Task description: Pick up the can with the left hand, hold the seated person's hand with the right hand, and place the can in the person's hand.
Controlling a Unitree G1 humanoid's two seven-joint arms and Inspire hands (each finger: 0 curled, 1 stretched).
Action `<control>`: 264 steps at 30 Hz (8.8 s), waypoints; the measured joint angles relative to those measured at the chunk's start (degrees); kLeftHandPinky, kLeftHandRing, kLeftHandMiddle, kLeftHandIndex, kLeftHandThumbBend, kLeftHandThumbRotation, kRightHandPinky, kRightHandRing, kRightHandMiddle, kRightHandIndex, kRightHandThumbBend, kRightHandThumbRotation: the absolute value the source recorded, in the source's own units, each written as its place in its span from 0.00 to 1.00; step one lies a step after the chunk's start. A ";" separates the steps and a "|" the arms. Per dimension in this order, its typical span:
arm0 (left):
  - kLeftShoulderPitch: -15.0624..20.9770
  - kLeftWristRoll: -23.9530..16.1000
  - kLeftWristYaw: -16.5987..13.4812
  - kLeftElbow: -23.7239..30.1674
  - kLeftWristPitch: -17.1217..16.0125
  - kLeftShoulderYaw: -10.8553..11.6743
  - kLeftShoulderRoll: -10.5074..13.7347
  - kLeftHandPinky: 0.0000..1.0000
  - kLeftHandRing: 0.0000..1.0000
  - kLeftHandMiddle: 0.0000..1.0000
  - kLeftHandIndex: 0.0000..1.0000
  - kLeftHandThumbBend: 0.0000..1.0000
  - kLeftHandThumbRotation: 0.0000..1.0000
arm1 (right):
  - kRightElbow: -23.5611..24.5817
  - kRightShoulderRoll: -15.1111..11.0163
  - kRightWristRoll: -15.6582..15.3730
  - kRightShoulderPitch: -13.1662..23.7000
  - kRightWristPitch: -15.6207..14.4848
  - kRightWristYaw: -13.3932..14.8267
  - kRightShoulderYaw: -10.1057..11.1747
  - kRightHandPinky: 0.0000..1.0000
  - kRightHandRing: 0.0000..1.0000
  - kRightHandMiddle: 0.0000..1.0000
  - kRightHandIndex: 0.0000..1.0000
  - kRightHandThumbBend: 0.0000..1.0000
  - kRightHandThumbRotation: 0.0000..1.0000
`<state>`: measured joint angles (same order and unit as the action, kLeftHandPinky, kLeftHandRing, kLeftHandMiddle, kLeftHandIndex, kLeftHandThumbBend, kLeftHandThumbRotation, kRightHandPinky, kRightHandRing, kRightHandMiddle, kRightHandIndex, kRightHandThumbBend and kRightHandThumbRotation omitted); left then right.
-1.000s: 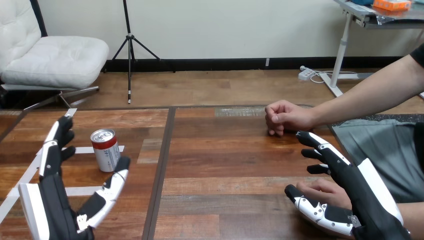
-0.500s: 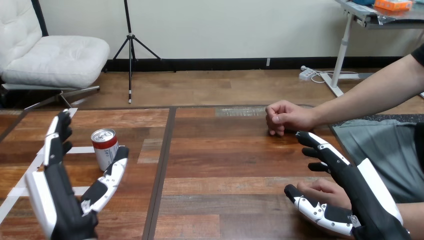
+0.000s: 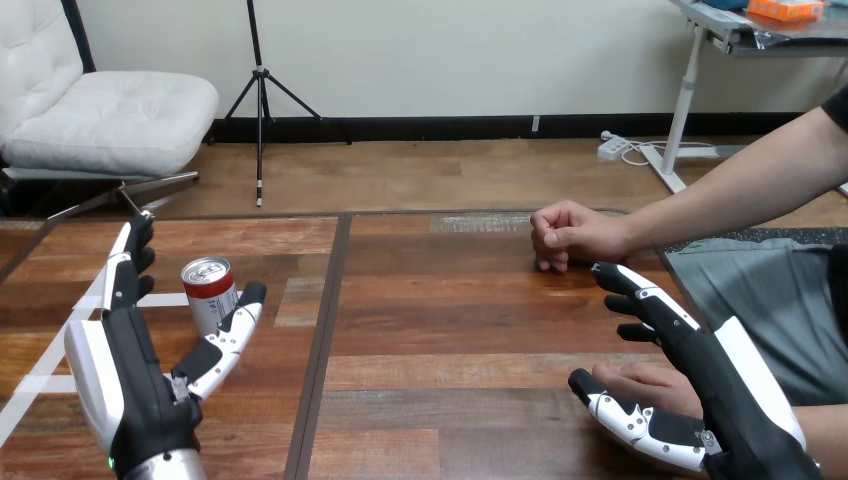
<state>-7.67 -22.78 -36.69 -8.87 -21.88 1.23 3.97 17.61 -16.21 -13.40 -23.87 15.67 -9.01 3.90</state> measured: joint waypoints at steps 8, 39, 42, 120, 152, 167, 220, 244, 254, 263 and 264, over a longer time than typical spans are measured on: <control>2.23 -0.01 0.54 -2.45 1.61 0.80 0.15 0.79 0.85 0.88 0.87 0.73 0.14 | 0.00 0.00 0.00 0.00 0.00 -0.02 0.00 0.83 0.89 0.92 0.90 0.42 0.11; 8.42 -0.22 2.31 -7.15 6.66 2.04 0.39 0.72 0.84 0.88 0.87 0.76 0.09 | 0.00 0.00 0.01 -0.02 -0.72 -0.64 0.00 0.83 0.89 0.92 0.90 0.43 0.11; 8.85 -0.21 2.31 -7.18 7.07 2.05 0.40 0.71 0.83 0.88 0.87 0.76 0.07 | 0.00 0.00 0.01 -0.02 -0.72 -0.64 0.00 0.83 0.89 0.91 0.90 0.43 0.12; 12.57 -5.93 2.71 -7.57 17.85 1.31 3.46 0.71 0.84 0.90 0.89 0.76 0.06 | 0.00 -0.05 0.17 -0.02 -0.72 -2.00 0.05 0.84 0.90 0.92 0.90 0.43 0.12; 15.00 -9.30 10.69 -7.02 26.13 -0.45 9.00 0.66 0.79 0.84 0.84 0.80 0.08 | 0.00 -0.05 0.20 -0.02 -0.71 -2.00 0.06 0.84 0.90 0.92 0.90 0.43 0.12; 17.63 -9.72 13.97 -7.00 29.06 -0.89 11.05 0.63 0.77 0.83 0.83 0.80 0.09 | 0.00 -0.05 0.19 -0.02 -0.71 -2.00 0.06 0.84 0.90 0.92 0.90 0.43 0.11; 23.49 -10.27 21.17 -8.02 32.85 -2.84 15.41 0.65 0.80 0.86 0.86 0.79 0.16 | 0.00 -0.05 -0.04 -0.02 -0.71 -1.99 0.06 0.83 0.89 0.91 0.90 0.43 0.11; 23.51 -10.28 27.19 -8.01 35.99 -3.25 15.83 0.61 0.76 0.84 0.83 0.80 0.15 | 0.01 -0.05 -0.05 -0.02 -0.71 -1.99 0.06 0.83 0.89 0.91 0.90 0.43 0.10; 23.53 -10.46 28.01 -8.02 35.95 -4.23 16.27 0.66 0.78 0.83 0.82 0.81 0.17 | 0.01 -0.05 -0.07 -0.02 -0.75 -1.99 0.06 0.83 0.90 0.92 0.90 0.43 0.10; 23.60 -10.42 28.61 -8.03 35.95 -4.78 16.52 0.67 0.80 0.84 0.83 0.81 0.18 | 0.01 -0.05 -0.29 -0.02 -0.76 -1.99 0.06 0.84 0.90 0.92 0.90 0.42 0.10; 23.62 -10.42 28.70 -8.03 35.96 -4.79 16.52 0.67 0.80 0.84 0.83 0.81 0.19 | 0.01 -0.05 -0.31 -0.02 -0.76 -1.99 0.06 0.84 0.90 0.92 0.90 0.42 0.10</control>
<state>15.95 -33.21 -8.00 -16.90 14.08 -3.56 20.48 17.62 -16.25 -13.71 -23.89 14.91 -10.99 3.96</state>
